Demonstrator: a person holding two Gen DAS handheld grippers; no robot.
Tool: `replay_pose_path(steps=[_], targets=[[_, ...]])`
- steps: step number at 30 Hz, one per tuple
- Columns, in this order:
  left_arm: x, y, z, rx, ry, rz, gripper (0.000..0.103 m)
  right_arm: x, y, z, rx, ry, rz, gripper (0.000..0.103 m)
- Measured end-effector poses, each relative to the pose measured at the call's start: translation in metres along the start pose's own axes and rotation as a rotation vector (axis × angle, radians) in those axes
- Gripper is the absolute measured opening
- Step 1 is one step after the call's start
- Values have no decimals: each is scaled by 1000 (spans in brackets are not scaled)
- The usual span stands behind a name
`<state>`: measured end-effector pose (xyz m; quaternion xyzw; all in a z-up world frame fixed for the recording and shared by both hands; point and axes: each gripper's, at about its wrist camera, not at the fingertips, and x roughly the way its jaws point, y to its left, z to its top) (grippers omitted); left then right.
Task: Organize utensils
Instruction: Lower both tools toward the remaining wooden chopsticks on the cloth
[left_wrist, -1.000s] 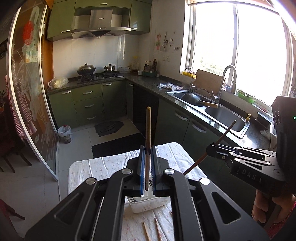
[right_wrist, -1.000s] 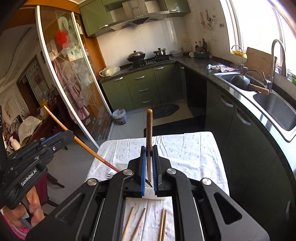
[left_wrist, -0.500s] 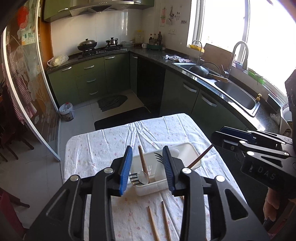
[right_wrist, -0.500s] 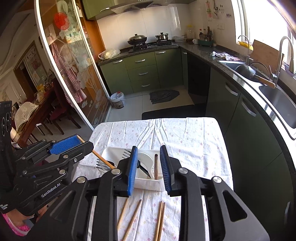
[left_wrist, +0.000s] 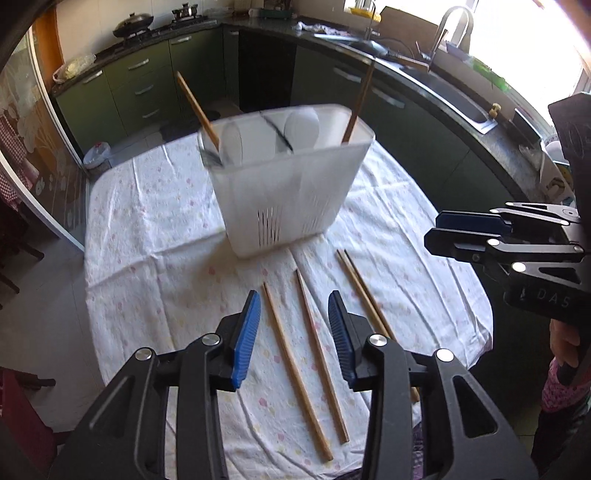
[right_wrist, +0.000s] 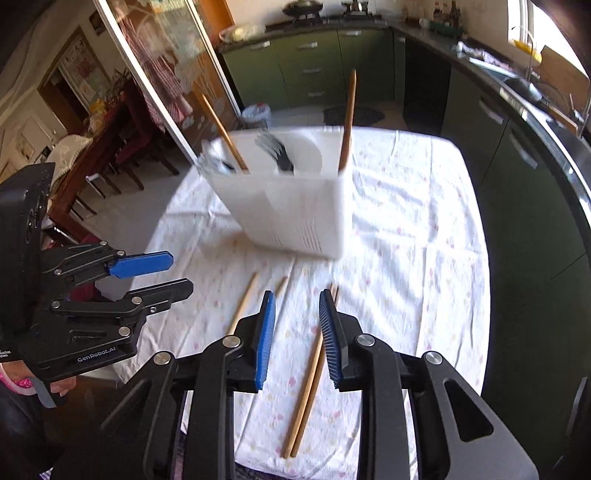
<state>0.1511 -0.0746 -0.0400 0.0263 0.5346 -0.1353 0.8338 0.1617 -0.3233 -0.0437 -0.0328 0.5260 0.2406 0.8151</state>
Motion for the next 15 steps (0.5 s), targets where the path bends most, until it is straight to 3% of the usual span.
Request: replay_pose_path(steps=[5,9,15], targets=[[68,10,-31,-76,214,2,37,73,-22,-26,54,200,-23,26],[94,15,-39,-114,266,19,37,91,-28,-33,60,232,-26,25],[106,15,-39,-106,285,57,36,102,-26,-32,44,244,-60,18]])
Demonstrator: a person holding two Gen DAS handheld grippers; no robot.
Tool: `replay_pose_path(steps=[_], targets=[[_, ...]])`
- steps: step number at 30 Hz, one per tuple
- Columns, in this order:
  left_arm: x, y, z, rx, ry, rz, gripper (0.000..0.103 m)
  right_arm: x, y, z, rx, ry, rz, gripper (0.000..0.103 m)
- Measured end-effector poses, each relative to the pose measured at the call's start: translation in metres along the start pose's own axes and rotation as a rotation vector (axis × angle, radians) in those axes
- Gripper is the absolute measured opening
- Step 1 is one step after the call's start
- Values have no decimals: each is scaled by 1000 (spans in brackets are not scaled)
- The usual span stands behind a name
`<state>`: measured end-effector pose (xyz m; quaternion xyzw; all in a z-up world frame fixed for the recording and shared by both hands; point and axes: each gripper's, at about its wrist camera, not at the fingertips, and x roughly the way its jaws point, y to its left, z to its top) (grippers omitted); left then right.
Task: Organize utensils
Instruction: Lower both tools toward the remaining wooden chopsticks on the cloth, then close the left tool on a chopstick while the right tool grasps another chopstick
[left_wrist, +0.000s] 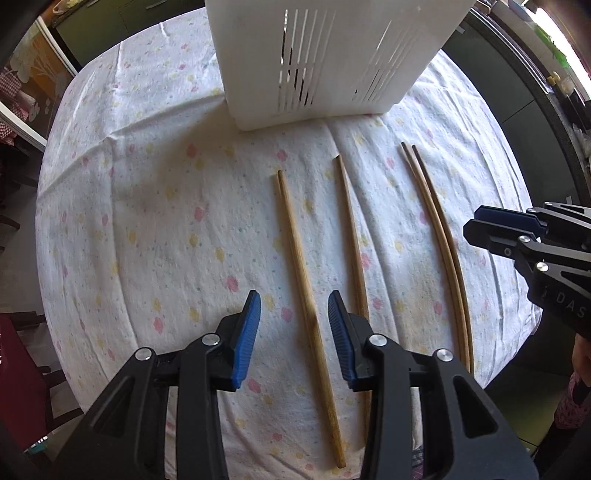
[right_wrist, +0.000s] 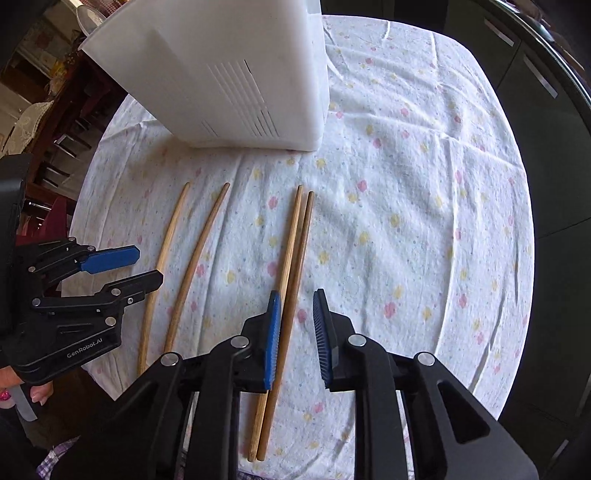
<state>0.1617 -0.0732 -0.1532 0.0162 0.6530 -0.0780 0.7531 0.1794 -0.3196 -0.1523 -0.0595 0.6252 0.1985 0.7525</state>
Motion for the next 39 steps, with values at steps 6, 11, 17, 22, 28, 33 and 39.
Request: replay_pose_path(steps=[6,11,17,22,28,33,39], targets=[[7,-9,3,23,20,38,10,8,7,12,3,2,-4,15],[6,-10,5,30,18,34,10,14,18,17,-15,21,9,15],[5,-9,5,39,17,36,10,26,27,20,-21,56,-1,15],[5,-12,9,50,17,40,10,35,31,29,-17,89,-25,15],[3,-14,10,54,10,34,10,41,35,37,-7,92,-62,7],[0,-5,6,43,-8,3,7,29,27,28,29,48,11,7],[-31,-4,0,62,-71,-13,7,-14,20,11,28,-51,82,7]])
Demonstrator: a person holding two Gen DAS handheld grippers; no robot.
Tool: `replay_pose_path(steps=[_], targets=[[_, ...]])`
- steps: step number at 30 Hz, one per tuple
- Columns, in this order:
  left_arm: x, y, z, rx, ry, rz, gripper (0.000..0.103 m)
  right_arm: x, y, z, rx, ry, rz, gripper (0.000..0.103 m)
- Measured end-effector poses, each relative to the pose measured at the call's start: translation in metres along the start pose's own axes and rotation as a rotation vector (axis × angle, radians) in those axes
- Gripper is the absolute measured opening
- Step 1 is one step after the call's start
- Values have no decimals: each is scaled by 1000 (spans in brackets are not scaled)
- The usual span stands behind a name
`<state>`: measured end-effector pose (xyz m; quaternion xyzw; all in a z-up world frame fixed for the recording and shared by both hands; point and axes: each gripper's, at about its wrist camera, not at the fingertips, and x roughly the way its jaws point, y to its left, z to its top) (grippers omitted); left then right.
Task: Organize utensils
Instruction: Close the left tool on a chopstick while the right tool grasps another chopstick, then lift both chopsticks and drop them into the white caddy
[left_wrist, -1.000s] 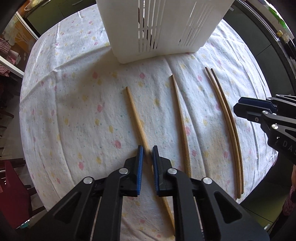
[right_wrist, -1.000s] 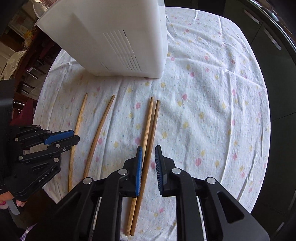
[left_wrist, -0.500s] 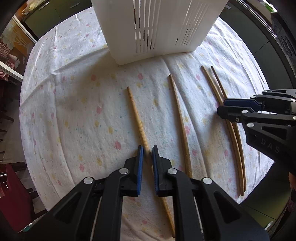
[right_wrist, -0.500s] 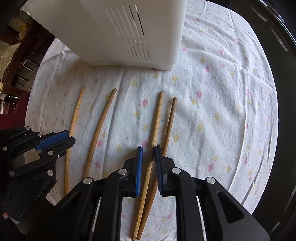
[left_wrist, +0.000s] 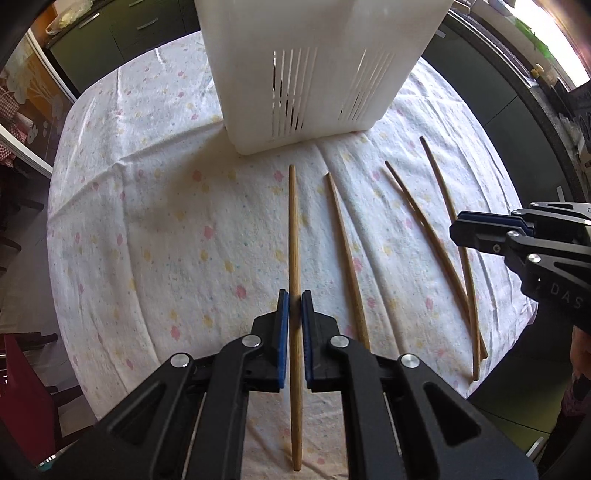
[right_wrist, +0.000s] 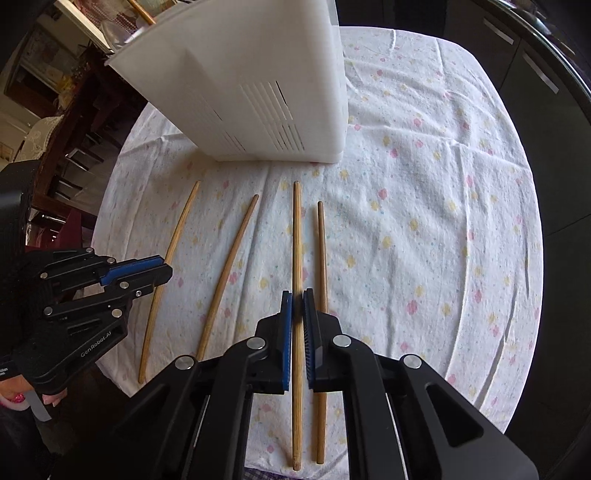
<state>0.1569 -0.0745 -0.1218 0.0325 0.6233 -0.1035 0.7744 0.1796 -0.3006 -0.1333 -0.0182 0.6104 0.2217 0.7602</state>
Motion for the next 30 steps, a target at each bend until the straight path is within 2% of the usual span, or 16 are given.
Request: replay_pose_path(steps=[11,15,23,30], targets=[[-87,-8,-17,55,-174,-20,7,-94,14,-26,-48,-199,76,7],[-109,-14,-17,63,-223,-24,7,-114,20,-30,-69,-254,82,7],[-145,-20,-7,69,-314,-45,7,-146,33,-25,-92,-346,79,7],[-209,-28,17,76,-482,-54,7,-201,36,-4,-90,-464,74,7]])
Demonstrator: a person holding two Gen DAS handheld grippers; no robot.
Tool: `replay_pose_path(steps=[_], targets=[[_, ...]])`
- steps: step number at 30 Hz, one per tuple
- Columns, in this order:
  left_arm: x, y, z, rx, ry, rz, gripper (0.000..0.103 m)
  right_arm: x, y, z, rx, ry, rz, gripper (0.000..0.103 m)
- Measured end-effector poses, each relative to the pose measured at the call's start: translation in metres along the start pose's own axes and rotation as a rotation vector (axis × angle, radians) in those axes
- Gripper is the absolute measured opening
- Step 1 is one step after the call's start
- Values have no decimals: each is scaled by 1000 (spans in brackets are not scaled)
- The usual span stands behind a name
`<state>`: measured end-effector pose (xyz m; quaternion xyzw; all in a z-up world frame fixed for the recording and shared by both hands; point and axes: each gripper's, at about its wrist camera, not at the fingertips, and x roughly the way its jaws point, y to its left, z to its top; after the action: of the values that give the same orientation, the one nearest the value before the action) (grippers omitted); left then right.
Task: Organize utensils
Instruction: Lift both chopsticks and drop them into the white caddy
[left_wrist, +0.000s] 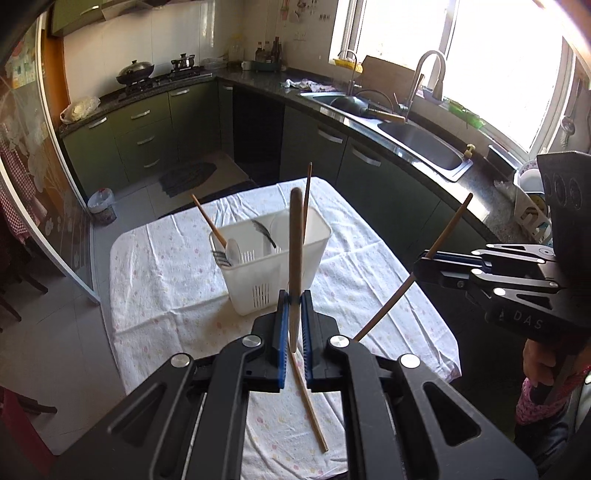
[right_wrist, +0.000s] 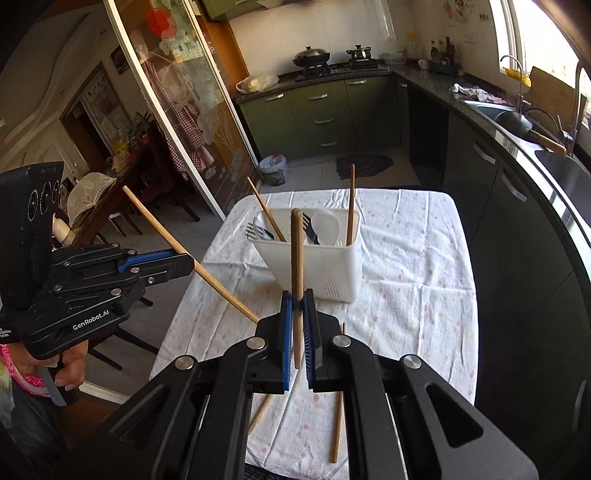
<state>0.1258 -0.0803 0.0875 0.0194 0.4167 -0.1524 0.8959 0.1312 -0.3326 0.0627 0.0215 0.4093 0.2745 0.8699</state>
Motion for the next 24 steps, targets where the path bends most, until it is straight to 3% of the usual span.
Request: replay_pose_path(steps=[6,10,15,24], targets=[[-35,-7,50,2,-179,1,7,-46,6,50,2,-143,-35,7],[-32,-11,72,7,-235,36,7,-56,4,80,20,-230,-76,7],[-1,-8,83,-10,-207,72,7,-40,3,107,21,-269,-117,7],[55,12,73,-33,-81,134,7,56,-11,96,19,-115,-152,7]])
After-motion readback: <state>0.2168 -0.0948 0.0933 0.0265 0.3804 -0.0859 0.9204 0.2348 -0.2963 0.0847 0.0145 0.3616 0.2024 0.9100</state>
